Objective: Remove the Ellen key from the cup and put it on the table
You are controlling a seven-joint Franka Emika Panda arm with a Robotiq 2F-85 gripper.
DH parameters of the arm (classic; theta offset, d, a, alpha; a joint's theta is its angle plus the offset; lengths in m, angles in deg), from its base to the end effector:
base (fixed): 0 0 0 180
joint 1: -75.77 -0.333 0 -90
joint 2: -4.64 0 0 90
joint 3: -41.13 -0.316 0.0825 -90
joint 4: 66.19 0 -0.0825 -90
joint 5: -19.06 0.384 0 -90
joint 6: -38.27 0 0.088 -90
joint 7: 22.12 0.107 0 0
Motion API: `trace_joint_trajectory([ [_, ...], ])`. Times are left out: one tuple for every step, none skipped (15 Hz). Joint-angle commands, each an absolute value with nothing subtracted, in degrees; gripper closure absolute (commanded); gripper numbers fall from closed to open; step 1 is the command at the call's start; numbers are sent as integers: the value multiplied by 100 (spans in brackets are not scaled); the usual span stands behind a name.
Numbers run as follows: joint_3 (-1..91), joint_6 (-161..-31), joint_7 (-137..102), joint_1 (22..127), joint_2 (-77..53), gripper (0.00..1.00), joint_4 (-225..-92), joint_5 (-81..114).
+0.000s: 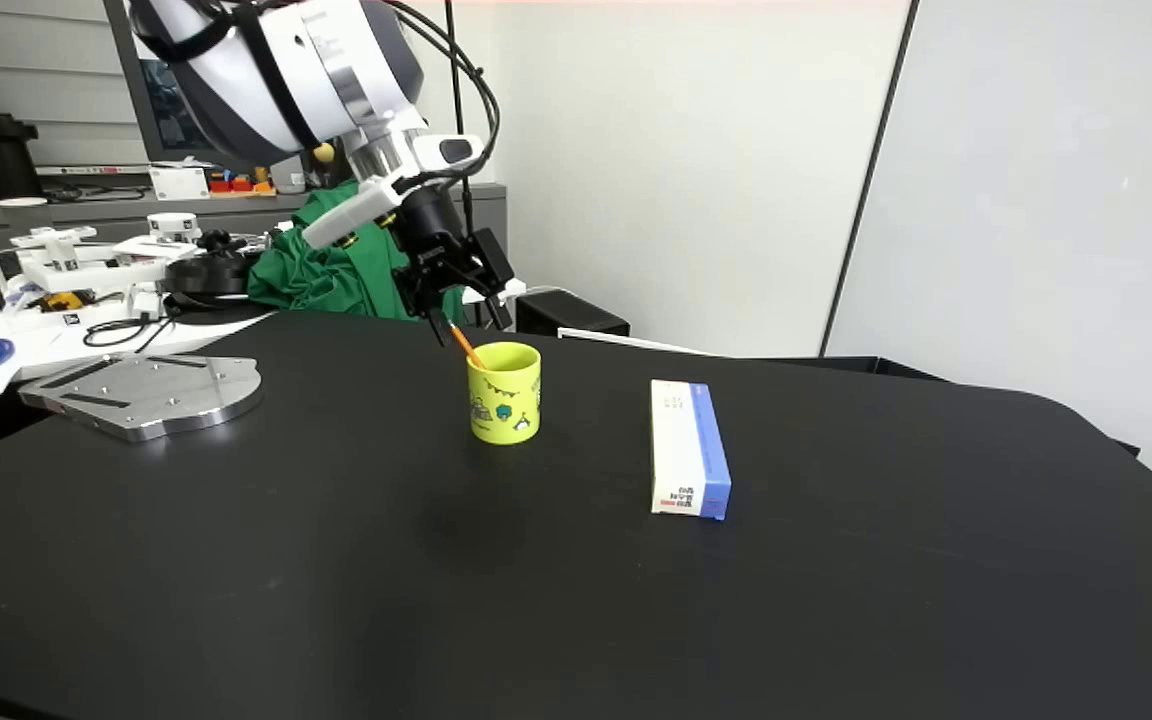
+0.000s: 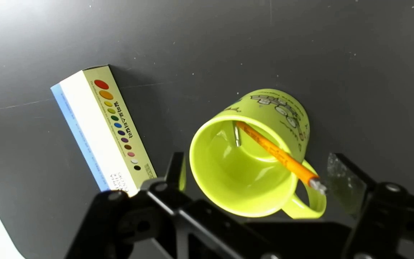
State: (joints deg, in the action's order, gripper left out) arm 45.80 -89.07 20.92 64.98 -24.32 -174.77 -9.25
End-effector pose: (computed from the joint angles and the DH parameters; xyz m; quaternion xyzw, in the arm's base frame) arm 0.6139 0.0527 0.2251 0.9650 -0.1450 0.0034 0.2184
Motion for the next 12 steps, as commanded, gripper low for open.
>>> trace_joint_trajectory([
  [4638, -8761, 2126, 6406, -2470, 0, -17394, -815],
  [4648, -8797, 2155, 6395, -2466, 25, -17403, -834],
  [4647, -8797, 2153, 6391, -2465, 27, -17400, -830],
  [4649, -8803, 2159, 6387, -2463, 33, -17397, -831],
  [4647, -8811, 2152, 6388, -2456, 40, -17397, -826],
  [4648, -8814, 2152, 6387, -2453, 49, -17397, -823],
  [4649, -8812, 2151, 6387, -2454, 55, -17396, -819],
  [4651, -8812, 2152, 6387, -2457, 61, -17396, -817],
  [4651, -8811, 2151, 6388, -2461, 69, -17394, -814],
  [4651, -8811, 2151, 6388, -2464, 75, -17393, -811],
  [4652, -8810, 2154, 6388, -2466, 83, -17392, -810],
  [4652, -8806, 2152, 6391, -2468, 89, -17390, -802],
])
